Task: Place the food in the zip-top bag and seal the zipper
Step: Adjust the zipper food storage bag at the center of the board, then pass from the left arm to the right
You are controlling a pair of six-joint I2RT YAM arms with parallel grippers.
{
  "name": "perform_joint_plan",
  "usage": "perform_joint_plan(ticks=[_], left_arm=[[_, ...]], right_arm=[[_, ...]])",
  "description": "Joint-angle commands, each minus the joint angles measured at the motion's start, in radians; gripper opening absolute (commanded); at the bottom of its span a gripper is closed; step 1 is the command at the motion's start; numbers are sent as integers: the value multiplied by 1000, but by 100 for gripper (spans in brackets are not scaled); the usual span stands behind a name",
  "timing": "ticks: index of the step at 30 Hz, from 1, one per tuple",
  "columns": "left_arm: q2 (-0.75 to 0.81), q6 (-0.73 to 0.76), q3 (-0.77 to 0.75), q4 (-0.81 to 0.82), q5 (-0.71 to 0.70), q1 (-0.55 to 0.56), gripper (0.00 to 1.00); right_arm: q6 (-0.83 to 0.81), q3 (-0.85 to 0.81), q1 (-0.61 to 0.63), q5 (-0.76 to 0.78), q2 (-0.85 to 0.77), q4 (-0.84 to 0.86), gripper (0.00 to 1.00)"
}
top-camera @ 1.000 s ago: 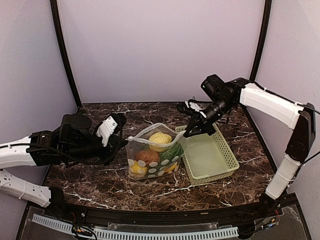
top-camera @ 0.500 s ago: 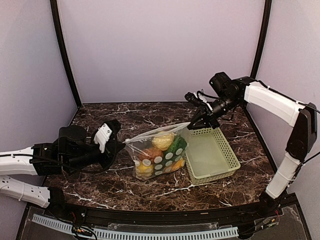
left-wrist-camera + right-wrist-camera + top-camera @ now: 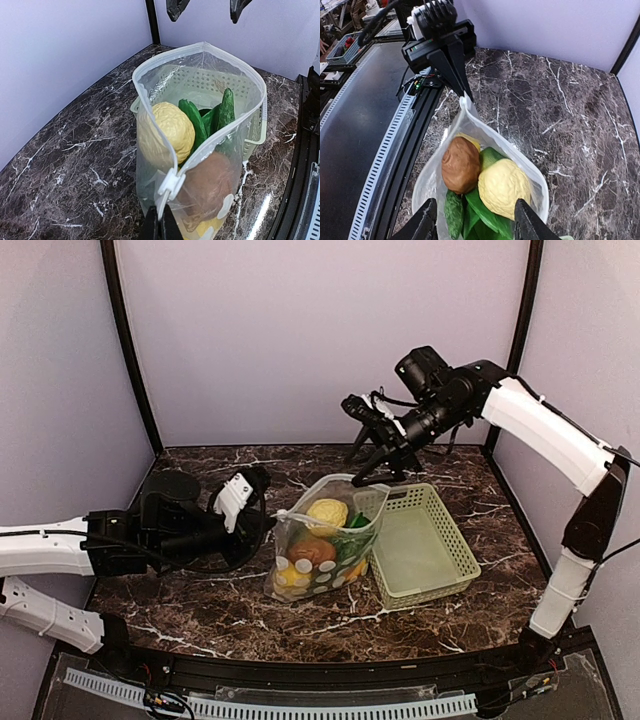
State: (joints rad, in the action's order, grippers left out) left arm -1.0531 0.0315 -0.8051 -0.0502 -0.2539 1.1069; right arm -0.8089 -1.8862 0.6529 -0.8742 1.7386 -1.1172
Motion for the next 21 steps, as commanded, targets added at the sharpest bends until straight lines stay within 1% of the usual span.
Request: perform_joint_plan(ticks=[1, 7, 14, 17, 21], left_arm=[[-7, 16, -53, 37, 35, -5, 1], [-1, 12, -81, 24, 50, -5, 1], [20, -19, -85, -1, 60, -4, 1], [19, -24, -85, -9, 59, -5, 1], [17, -27, -85, -12, 65, -4, 1]], right_arm=[[8, -96, 83, 54, 56, -14, 52], [54, -158, 190, 89, 118, 51, 54], [144, -159, 270, 130, 162, 132, 56], [196, -147, 284, 147, 163, 190, 54], [216, -152, 296, 179, 178, 207, 47]])
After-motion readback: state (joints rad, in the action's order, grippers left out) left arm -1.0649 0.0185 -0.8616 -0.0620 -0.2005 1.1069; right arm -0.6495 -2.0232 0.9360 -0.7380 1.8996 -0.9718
